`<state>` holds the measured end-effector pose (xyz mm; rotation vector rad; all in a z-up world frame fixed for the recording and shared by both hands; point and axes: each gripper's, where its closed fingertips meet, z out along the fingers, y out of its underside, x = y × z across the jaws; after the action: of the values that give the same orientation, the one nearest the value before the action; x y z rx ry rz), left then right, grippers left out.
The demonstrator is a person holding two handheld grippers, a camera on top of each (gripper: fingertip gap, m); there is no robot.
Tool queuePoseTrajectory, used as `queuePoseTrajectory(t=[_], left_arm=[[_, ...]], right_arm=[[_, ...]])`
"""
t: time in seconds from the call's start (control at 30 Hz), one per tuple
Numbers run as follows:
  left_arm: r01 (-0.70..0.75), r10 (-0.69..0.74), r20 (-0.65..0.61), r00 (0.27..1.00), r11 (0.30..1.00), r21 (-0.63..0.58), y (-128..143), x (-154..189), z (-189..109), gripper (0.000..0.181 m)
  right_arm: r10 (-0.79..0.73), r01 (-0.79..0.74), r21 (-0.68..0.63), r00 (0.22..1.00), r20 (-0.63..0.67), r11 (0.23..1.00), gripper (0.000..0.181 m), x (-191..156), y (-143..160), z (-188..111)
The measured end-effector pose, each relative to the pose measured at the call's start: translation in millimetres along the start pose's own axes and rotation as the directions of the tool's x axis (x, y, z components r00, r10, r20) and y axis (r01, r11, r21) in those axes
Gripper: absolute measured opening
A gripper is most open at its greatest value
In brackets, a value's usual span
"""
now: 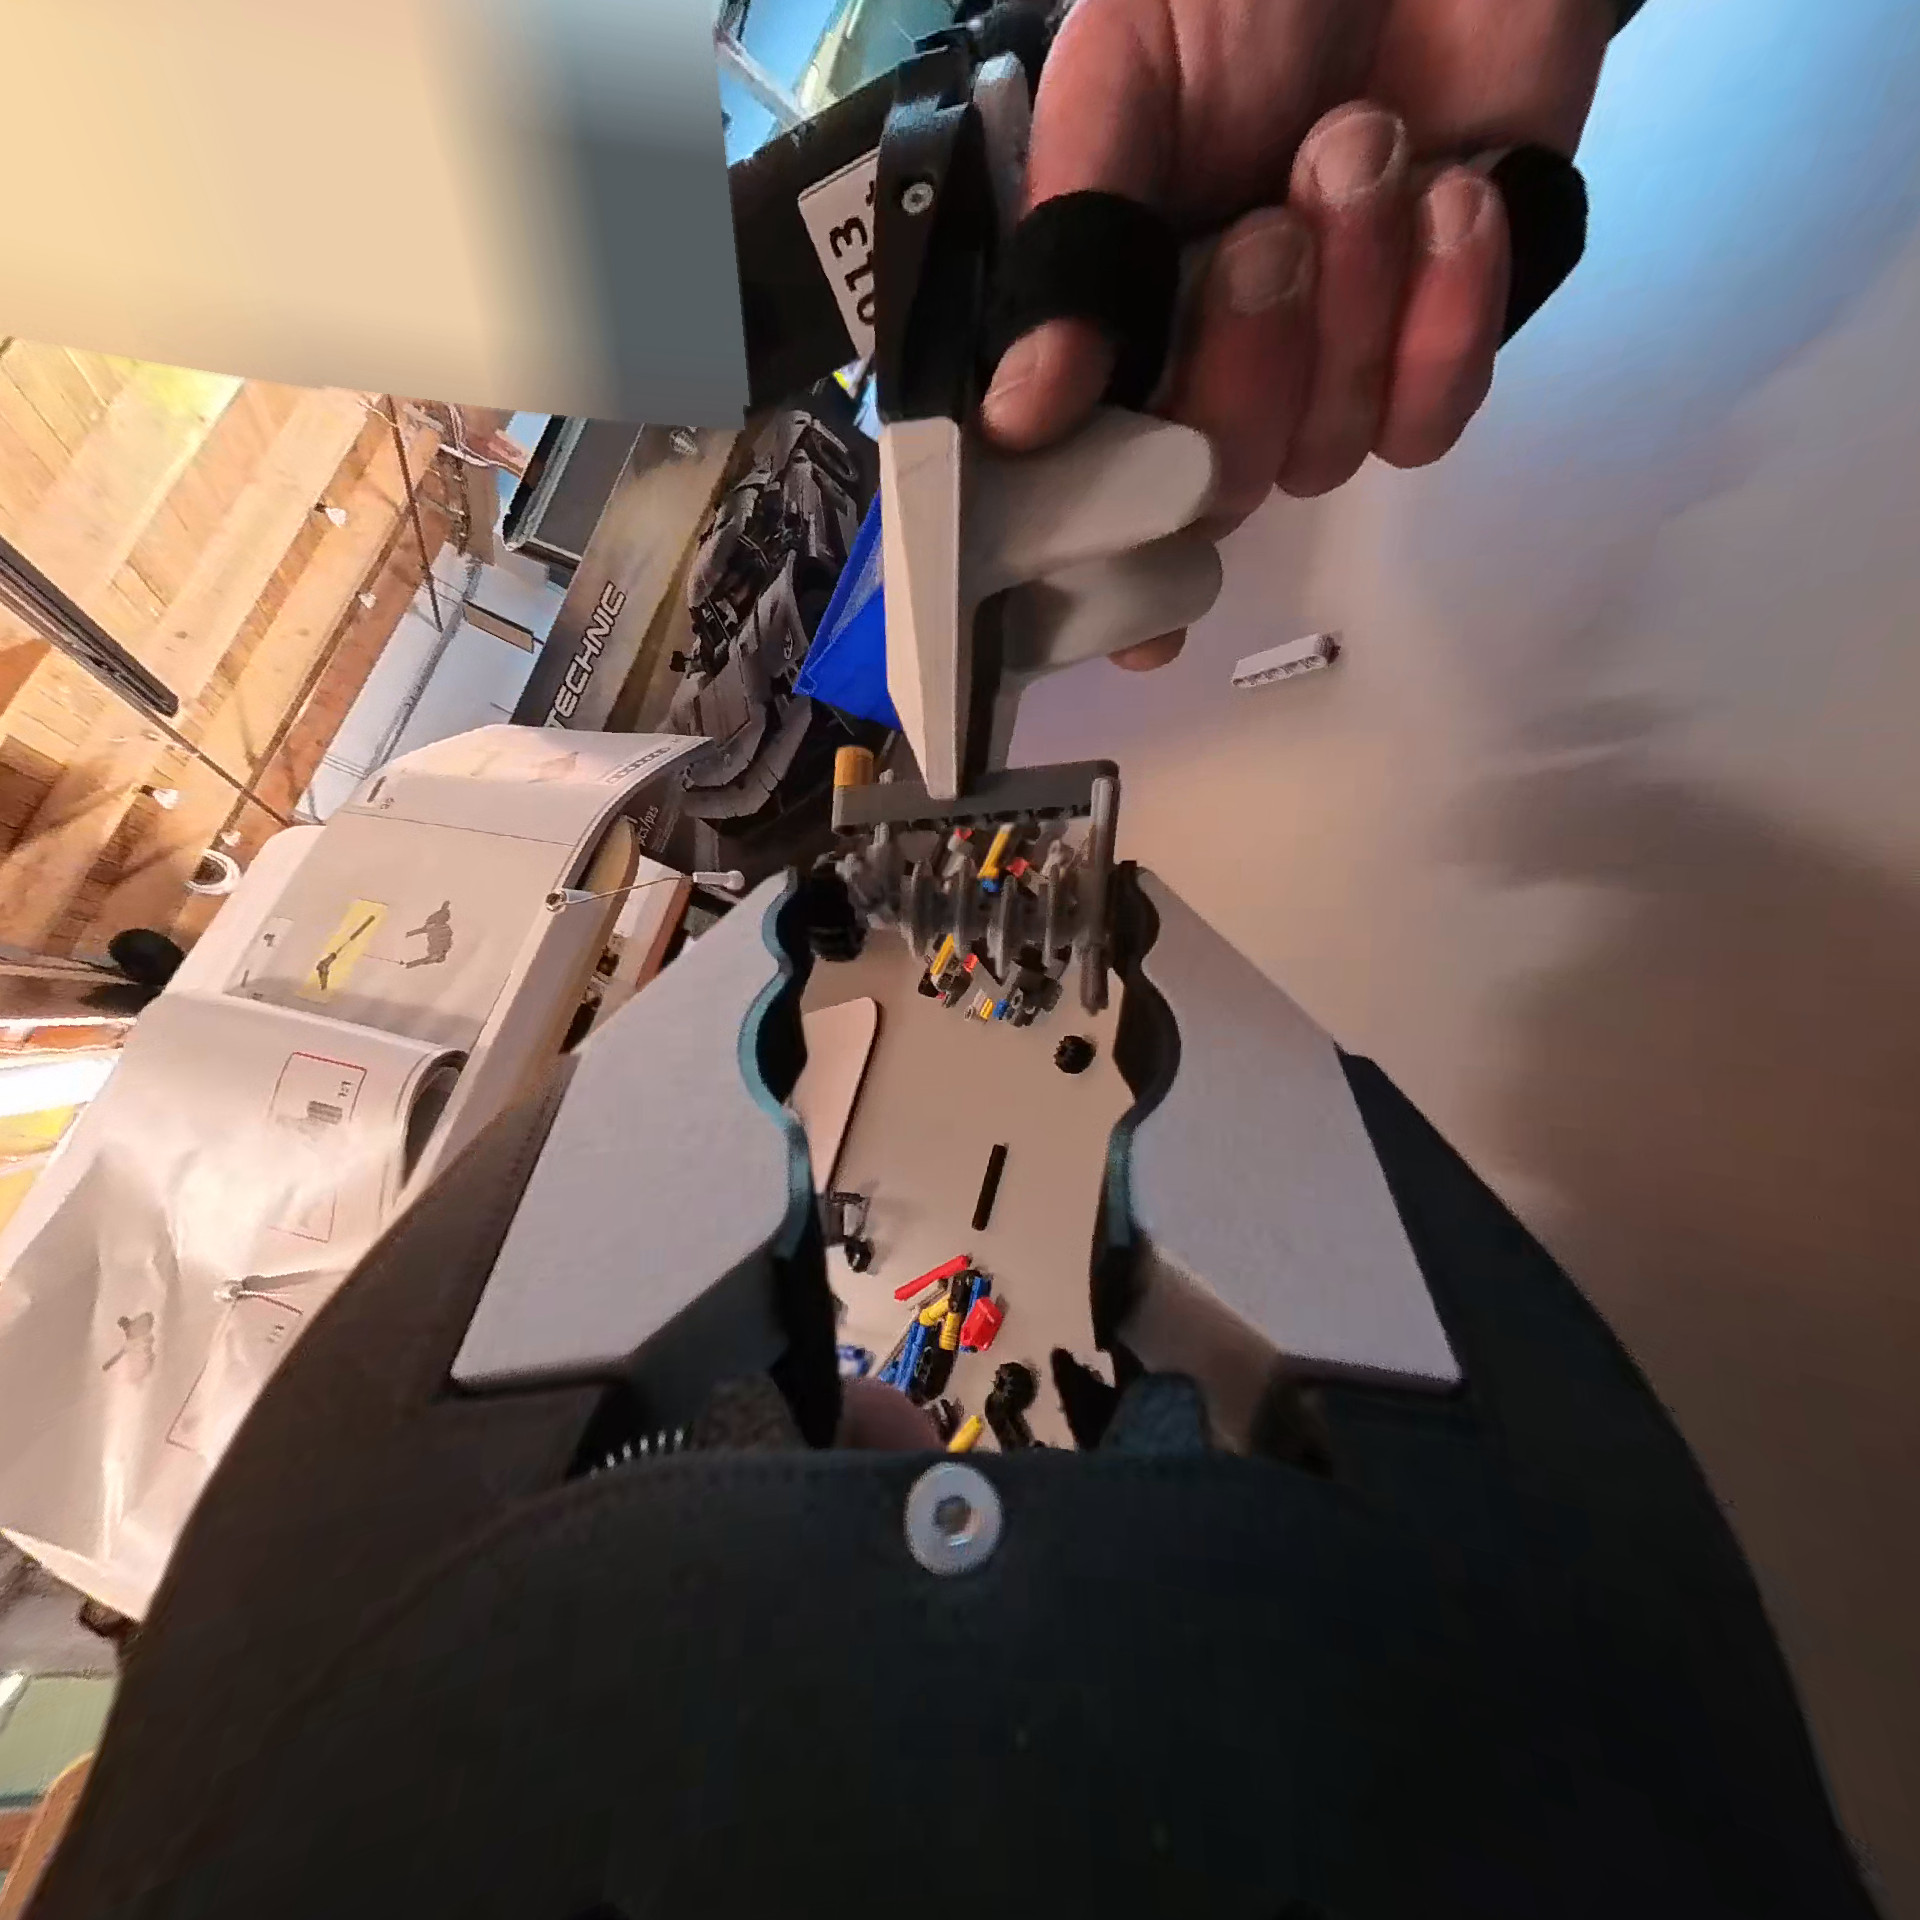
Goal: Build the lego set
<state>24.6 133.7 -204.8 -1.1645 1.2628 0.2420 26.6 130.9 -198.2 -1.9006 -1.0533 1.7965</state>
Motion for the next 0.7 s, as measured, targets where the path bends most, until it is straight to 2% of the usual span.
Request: queuePoseTrajectory(t=[0.2, 0.7], left_arm=[[-0.035, 0.035, 0.02, 0.999, 0.999, 0.002, 2.9, -1.5, 3.0, 0.056], [-0.009, 0.011, 0.024, 1.0, 0.998, -0.066, 11.8, -0.1, 12.2, 0.056]], right_arm=[[-0.021, 0.021, -0.007, 1.0, -0.019, 1.0, 0.004, 2.7, -1.8, -2.2], [-0.033, 0.036, 0.02, 0.994, -0.103, 0.999, 0.004, 11.6, -2.7, -7.6]])
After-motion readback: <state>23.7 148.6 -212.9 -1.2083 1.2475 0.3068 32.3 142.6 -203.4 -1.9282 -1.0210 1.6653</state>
